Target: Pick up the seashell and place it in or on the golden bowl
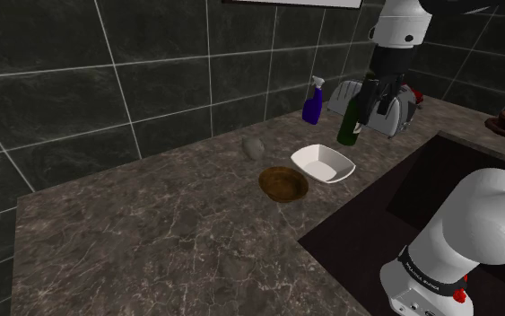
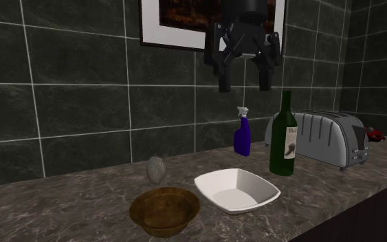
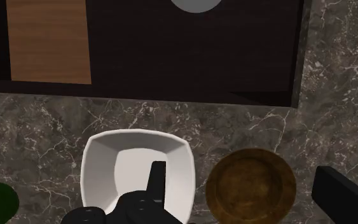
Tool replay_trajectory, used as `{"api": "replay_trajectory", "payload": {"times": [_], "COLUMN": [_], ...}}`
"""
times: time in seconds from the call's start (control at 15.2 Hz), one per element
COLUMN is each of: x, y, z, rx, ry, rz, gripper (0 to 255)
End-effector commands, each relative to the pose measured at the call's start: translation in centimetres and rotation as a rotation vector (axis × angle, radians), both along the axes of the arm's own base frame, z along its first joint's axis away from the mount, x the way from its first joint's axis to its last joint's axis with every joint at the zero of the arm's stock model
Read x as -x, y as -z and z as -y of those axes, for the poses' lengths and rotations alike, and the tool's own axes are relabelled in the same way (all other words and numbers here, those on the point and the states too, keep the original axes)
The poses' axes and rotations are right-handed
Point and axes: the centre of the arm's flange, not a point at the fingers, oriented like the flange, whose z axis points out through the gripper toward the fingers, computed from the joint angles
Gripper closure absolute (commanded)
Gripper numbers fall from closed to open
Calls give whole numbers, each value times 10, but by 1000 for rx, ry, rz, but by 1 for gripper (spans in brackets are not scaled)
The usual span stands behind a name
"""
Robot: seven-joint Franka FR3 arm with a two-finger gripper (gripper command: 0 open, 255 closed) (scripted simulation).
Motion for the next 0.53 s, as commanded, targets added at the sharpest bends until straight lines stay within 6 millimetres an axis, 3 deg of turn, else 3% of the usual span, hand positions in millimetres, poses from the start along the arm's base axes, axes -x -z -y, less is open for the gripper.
{"api": "replay_trajectory", "payload": {"times": [0.0,0.46], "x": [0,-82], "y": [0,46], "z": [0,11], "rx": [0,-92], "ry": [0,15], "rz": [0,-12], "gripper": [0,0]}}
